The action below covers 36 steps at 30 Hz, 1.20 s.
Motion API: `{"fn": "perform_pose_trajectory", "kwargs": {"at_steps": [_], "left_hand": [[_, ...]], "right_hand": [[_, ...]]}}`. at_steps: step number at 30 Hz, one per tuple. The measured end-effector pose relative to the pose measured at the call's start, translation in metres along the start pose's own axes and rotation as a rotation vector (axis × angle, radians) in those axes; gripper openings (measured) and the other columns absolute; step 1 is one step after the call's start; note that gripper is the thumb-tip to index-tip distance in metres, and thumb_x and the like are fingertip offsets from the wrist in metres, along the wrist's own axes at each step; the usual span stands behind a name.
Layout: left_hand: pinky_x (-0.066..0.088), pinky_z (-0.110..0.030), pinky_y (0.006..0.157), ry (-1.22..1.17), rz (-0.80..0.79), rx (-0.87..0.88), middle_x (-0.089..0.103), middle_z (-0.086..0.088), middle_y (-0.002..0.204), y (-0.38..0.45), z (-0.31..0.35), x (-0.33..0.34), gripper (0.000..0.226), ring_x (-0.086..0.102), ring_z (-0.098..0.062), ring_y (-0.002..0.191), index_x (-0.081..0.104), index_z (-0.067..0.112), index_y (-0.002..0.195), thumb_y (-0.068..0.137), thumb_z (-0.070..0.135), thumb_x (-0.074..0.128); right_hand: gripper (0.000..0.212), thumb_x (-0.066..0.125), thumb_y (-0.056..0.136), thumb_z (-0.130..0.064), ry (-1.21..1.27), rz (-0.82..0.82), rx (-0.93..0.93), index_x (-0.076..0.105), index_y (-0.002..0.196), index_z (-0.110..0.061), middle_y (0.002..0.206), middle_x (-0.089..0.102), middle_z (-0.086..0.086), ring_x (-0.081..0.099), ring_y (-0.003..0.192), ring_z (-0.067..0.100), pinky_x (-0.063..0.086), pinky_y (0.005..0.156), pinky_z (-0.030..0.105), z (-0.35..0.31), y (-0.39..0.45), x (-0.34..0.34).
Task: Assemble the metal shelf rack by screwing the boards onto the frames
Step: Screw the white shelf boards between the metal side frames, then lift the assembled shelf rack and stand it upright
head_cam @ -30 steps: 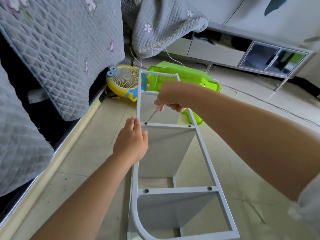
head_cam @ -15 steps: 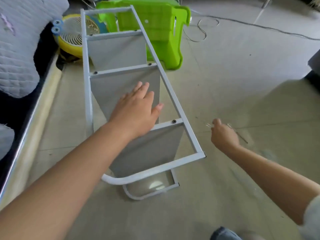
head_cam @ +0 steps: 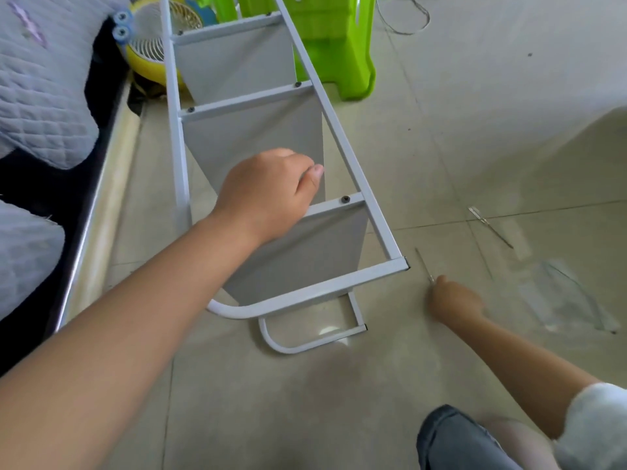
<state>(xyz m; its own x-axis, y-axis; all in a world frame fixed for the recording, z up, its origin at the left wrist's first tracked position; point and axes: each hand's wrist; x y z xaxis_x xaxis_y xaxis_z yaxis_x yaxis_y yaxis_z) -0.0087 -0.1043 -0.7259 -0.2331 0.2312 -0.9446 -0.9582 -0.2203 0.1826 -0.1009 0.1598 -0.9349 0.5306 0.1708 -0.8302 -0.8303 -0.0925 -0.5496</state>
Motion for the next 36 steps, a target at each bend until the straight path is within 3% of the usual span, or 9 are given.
{"fn": "perform_pose_trajectory", "kwargs": {"at_steps": [4, 12, 14, 16, 19, 25, 30, 33, 36], "left_hand": [[0.037, -0.034, 0.058, -0.009, 0.119, 0.03, 0.051, -0.007, 0.072, -0.007, -0.008, -0.005, 0.066, 0.051, -0.032, 0.076, 0.06, 0.003, 0.076, 0.079, 0.048, 0.012], [0.042, -0.039, 0.075, -0.032, 0.36, -0.285, 0.062, -0.02, 0.096, -0.022, -0.063, -0.026, 0.048, 0.055, -0.037, 0.091, 0.065, 0.003, 0.098, 0.083, 0.034, 0.031], [0.041, -0.036, 0.084, -0.073, 0.359, -0.267, 0.062, -0.018, 0.108, -0.032, -0.073, -0.024, 0.053, 0.054, -0.034, 0.103, 0.065, 0.003, 0.106, 0.081, 0.038, 0.034], [0.039, -0.035, 0.091, -0.066, 0.343, -0.219, 0.06, -0.017, 0.116, -0.043, -0.075, -0.022, 0.059, 0.052, -0.034, 0.109, 0.064, 0.002, 0.11, 0.08, 0.044, 0.036], [0.04, -0.033, 0.088, -0.048, 0.341, -0.064, 0.064, -0.018, 0.106, -0.056, -0.069, -0.023, 0.053, 0.058, -0.036, 0.099, 0.069, 0.0, 0.099, 0.08, 0.041, 0.041], [0.041, -0.03, 0.065, -0.059, 0.243, 0.299, 0.065, -0.01, 0.074, -0.064, -0.038, -0.016, 0.03, 0.059, -0.03, 0.066, 0.069, 0.004, 0.076, 0.084, 0.025, 0.051], [0.039, -0.028, 0.068, -0.065, 0.243, 0.373, 0.066, -0.012, 0.078, -0.071, -0.029, -0.015, 0.035, 0.05, -0.02, 0.073, 0.071, 0.003, 0.086, 0.084, 0.033, 0.053], [0.044, -0.032, 0.066, -0.099, 0.122, 0.45, 0.067, -0.008, 0.078, -0.077, -0.021, -0.014, 0.048, 0.056, -0.023, 0.071, 0.071, 0.004, 0.087, 0.087, 0.047, 0.049], [0.045, -0.022, 0.064, -0.115, -0.032, 0.49, 0.066, -0.002, 0.072, -0.079, -0.017, -0.018, 0.054, 0.058, -0.018, 0.065, 0.071, 0.008, 0.09, 0.078, 0.057, 0.051]], "right_hand": [[0.028, 0.035, 0.095, -0.016, 0.122, 0.06, -0.072, 0.044, 0.118, -0.002, 0.125, 0.05, 0.019, 0.048, 0.116, 0.034, 0.041, 0.089, 0.036, -0.014, -0.006, -0.023], [0.024, 0.04, 0.094, -0.008, 0.849, 0.67, -0.556, 0.058, 0.108, 0.001, 0.094, 0.054, 0.002, 0.048, 0.087, 0.016, 0.033, 0.073, 0.018, -0.074, -0.081, -0.145], [0.022, 0.04, 0.095, -0.012, 0.954, 0.591, -0.628, 0.058, 0.104, -0.004, 0.086, 0.055, -0.002, 0.049, 0.08, 0.013, 0.037, 0.07, 0.017, -0.088, -0.096, -0.158], [0.021, 0.037, 0.097, -0.015, 1.141, 0.326, -0.583, 0.056, 0.092, -0.008, 0.074, 0.054, -0.002, 0.051, 0.07, 0.014, 0.045, 0.067, 0.02, -0.093, -0.1, -0.161], [0.027, 0.036, 0.096, -0.009, 1.269, 0.071, -0.44, 0.056, 0.077, -0.009, 0.067, 0.053, 0.005, 0.051, 0.064, 0.022, 0.046, 0.061, 0.03, -0.091, -0.087, -0.138], [0.015, 0.042, 0.093, -0.018, 0.316, -0.296, -0.252, 0.05, 0.094, -0.004, 0.08, 0.054, 0.011, 0.052, 0.071, 0.026, 0.041, 0.052, 0.026, -0.076, -0.054, -0.029], [0.036, 0.048, 0.092, -0.039, 0.351, -0.358, -0.113, 0.046, 0.093, -0.003, 0.078, 0.056, 0.013, 0.055, 0.058, 0.022, 0.045, 0.043, 0.028, -0.084, -0.065, 0.021], [0.043, 0.044, 0.094, -0.039, 0.349, -0.331, -0.13, 0.047, 0.066, -0.006, 0.059, 0.055, 0.01, 0.053, 0.049, 0.021, 0.052, 0.058, 0.033, -0.096, -0.061, 0.03], [0.035, 0.04, 0.096, -0.026, 0.323, -0.301, -0.179, 0.054, 0.072, -0.005, 0.081, 0.065, 0.017, 0.06, 0.066, 0.028, 0.051, 0.07, 0.033, -0.1, -0.055, 0.035]]}}
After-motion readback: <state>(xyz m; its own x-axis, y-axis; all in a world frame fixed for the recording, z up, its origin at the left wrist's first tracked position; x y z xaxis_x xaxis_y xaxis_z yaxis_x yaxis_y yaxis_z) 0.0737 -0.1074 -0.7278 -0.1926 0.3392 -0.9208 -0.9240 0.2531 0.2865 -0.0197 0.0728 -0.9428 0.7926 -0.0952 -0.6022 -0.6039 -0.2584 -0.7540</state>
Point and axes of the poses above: each hand's wrist, its own y-axis towards the middle knuckle, its own x-axis out of the palm, z = x × y
